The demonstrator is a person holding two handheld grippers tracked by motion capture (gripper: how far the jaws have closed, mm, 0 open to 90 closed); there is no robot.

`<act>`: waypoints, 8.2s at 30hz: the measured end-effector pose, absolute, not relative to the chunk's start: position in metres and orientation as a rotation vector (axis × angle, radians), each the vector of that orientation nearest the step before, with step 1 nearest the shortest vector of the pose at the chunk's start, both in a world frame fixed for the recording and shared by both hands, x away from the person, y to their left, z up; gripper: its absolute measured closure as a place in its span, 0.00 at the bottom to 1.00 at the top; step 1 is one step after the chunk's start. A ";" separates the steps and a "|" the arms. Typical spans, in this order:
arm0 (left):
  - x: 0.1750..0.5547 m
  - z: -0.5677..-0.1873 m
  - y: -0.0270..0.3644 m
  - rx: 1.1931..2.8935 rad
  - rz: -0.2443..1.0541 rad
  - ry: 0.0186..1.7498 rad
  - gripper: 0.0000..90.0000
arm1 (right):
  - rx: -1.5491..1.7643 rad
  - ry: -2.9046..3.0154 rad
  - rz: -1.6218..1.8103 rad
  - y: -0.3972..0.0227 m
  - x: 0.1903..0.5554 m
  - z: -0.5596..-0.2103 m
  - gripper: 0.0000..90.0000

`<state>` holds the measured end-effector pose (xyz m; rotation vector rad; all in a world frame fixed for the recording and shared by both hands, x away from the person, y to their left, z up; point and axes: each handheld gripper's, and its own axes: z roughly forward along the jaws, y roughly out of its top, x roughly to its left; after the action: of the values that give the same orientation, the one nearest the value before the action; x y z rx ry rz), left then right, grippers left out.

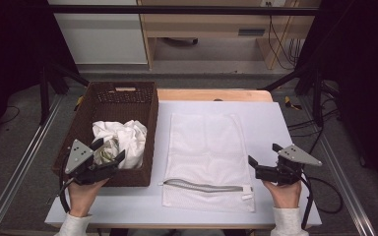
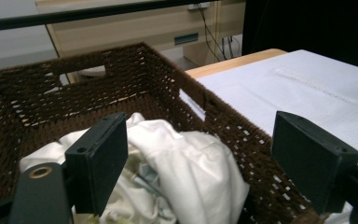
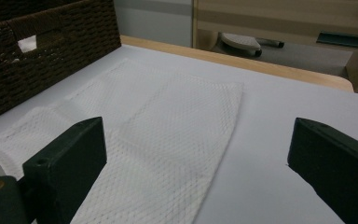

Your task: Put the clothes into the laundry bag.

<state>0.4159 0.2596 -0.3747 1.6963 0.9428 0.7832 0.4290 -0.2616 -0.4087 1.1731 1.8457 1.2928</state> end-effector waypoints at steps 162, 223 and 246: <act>0.386 -0.356 0.209 1.810 0.721 0.856 0.23 | 1.040 2.100 1.303 -0.171 0.430 -0.420 0.99; 0.545 -0.420 0.235 2.382 0.588 1.253 0.48 | 1.077 2.193 1.250 -0.172 0.436 -0.426 0.98; 0.513 -0.381 0.260 1.907 0.880 1.141 0.73 | 1.082 2.182 1.260 -0.177 0.436 -0.423 0.98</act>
<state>0.5130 0.2599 -0.3807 1.9072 1.1414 0.8801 0.4364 -0.1766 -0.4232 1.0819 2.1820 1.2596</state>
